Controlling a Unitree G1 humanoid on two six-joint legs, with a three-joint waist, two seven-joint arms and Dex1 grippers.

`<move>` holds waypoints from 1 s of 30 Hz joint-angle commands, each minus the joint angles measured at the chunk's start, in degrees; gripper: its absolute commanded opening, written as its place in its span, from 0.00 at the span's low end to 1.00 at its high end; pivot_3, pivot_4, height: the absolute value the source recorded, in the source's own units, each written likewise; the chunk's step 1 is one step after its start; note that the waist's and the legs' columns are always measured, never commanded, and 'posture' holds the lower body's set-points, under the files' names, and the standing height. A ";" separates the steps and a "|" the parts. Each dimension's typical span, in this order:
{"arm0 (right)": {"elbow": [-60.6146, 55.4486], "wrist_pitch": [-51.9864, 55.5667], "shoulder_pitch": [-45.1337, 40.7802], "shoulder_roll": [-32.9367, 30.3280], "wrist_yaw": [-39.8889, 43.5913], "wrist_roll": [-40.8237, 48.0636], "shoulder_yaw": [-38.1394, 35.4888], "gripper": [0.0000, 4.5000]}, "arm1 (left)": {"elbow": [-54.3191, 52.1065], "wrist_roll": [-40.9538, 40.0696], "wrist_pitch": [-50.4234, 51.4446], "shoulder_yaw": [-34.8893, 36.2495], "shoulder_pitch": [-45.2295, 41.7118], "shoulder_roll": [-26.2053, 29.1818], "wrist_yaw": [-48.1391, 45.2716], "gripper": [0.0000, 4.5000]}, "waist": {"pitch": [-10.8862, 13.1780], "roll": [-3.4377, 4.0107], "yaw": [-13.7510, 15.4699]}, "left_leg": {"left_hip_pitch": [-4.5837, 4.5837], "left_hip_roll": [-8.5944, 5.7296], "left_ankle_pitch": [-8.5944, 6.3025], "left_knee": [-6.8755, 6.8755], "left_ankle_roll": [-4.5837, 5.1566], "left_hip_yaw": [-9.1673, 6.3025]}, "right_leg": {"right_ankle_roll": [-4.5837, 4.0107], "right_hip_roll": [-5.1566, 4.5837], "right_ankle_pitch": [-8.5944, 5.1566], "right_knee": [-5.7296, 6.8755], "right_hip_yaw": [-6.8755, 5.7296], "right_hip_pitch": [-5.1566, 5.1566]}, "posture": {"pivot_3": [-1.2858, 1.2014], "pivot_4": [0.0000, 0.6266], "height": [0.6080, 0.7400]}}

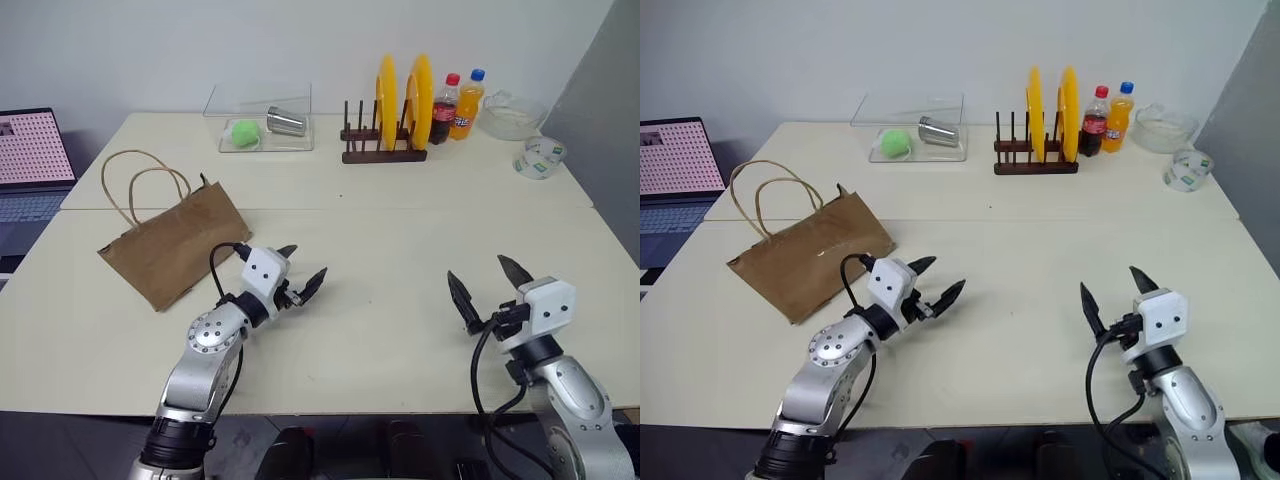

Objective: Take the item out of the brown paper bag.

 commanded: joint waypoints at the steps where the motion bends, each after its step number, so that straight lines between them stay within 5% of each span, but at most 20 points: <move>1: -1.38 -0.88 -0.73 0.26 -0.52 -0.71 0.48 1.00 | -0.02 0.61 -2.88 0.43 -0.98 0.55 -0.18 0.86 | 0.00 0.00 0.08 | -0.01 0.00 0.00 0.00 0.00 -0.01 | 0.00 0.00 0.00 0.00 0.00 0.00 | 0.52 0.24 1.00; 15: 2.49 -4.22 -3.21 -0.26 1.31 -3.88 3.51 1.00 | -3.80 1.50 2.18 2.53 0.00 1.92 2.96 0.86 | 0.00 0.00 -0.02 | 0.00 0.00 0.00 -0.01 0.00 0.00 | 0.00 0.00 0.00 -0.01 0.00 -0.01 | 0.52 0.24 1.00; 30: 7.72 1.03 -23.52 -6.73 22.75 12.22 10.62 1.00 | -26.90 -6.70 14.61 23.12 10.29 1.77 14.22 0.86 | 0.07 -0.10 0.11 | -0.02 0.02 0.00 -0.02 0.00 -0.03 | 0.00 0.00 0.00 -0.06 -0.03 0.01 | 0.52 0.24 1.00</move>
